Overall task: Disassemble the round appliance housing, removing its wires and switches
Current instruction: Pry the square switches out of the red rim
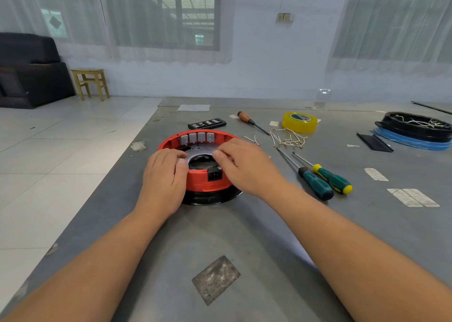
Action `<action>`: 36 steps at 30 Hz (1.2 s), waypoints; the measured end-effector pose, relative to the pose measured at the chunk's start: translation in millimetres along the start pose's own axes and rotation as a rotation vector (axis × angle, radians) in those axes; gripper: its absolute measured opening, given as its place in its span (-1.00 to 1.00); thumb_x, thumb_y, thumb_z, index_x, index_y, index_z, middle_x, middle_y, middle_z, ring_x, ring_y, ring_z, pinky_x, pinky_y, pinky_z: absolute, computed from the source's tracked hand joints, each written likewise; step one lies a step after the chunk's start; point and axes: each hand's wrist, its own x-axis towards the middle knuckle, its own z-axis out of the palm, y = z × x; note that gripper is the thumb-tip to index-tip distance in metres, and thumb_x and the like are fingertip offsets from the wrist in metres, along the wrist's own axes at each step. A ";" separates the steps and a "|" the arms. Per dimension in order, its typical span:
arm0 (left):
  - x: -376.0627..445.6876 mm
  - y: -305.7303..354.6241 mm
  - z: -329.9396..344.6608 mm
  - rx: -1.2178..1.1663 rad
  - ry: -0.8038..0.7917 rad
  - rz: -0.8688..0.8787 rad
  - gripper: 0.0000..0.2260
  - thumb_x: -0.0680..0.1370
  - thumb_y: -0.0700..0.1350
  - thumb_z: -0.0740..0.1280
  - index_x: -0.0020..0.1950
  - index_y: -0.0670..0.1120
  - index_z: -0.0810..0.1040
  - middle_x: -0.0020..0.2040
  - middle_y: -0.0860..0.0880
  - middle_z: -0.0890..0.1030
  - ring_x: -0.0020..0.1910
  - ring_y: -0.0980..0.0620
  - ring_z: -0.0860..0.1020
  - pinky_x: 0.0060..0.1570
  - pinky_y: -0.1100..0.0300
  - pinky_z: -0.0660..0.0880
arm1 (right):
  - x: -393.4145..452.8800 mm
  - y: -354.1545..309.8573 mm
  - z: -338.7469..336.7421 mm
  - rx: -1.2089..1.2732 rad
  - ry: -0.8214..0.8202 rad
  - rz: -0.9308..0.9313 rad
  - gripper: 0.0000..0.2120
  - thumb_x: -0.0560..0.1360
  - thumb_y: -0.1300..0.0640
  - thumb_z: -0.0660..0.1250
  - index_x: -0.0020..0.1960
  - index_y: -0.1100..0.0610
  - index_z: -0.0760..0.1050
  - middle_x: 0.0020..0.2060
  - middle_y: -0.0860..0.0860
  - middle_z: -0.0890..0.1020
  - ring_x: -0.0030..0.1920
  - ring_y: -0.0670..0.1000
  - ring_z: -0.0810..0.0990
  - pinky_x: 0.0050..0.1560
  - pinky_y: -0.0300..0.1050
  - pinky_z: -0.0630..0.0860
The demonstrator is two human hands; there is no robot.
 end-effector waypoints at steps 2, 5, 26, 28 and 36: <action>2.0 -3.7 -0.3 -0.041 -0.006 -0.011 -0.61 0.65 0.00 0.07 0.26 -0.14 0.58 0.21 -0.03 0.58 0.31 0.02 0.41 0.32 0.18 0.26 | 14.8 -14.5 6.4 -0.028 -0.103 0.002 -0.57 0.70 -0.11 0.11 -0.28 0.02 0.45 -0.27 -0.02 0.56 -0.12 0.10 0.55 -0.06 0.07 0.48; 4.1 -10.9 -1.1 -0.121 -0.025 -0.055 -0.59 0.64 0.04 0.06 0.32 -0.08 0.55 0.25 0.03 0.53 0.33 0.12 0.36 0.32 0.20 0.25 | 28.4 -26.8 21.5 -0.007 -0.204 0.100 -0.46 0.67 -0.27 0.00 -0.38 -0.02 0.33 -0.35 -0.05 0.51 -0.18 0.11 0.51 -0.26 -0.04 0.34; 10.8 -21.5 1.1 -0.289 0.030 -0.108 -0.69 0.62 -0.07 0.07 0.14 0.02 0.59 0.13 0.04 0.63 0.22 0.03 0.51 0.18 0.24 0.37 | 47.2 -41.7 53.2 -0.106 -0.253 0.163 -0.18 0.55 -0.47 -0.19 0.12 0.05 0.64 0.14 0.10 0.67 0.18 0.20 0.60 -0.03 0.13 0.32; 10.8 -21.1 1.1 -0.289 0.031 -0.119 -0.69 0.61 -0.09 0.07 0.16 0.01 0.59 0.14 0.04 0.62 0.22 0.04 0.51 0.17 0.31 0.37 | 46.3 -42.8 54.5 -0.128 -0.225 0.166 -0.22 0.56 -0.46 -0.17 0.05 0.05 0.64 0.08 0.09 0.68 0.11 0.19 0.62 -0.08 0.09 0.33; 11.4 -19.5 -0.2 -0.294 0.027 -0.153 -0.65 0.60 -0.07 0.07 0.19 -0.04 0.61 0.17 -0.01 0.63 0.23 0.02 0.52 0.21 0.14 0.41 | 39.6 -47.6 58.6 -0.203 -0.037 0.195 -0.37 0.58 -0.42 -0.06 -0.39 0.04 0.31 -0.44 -0.02 0.36 -0.37 0.08 0.37 -0.40 -0.10 0.12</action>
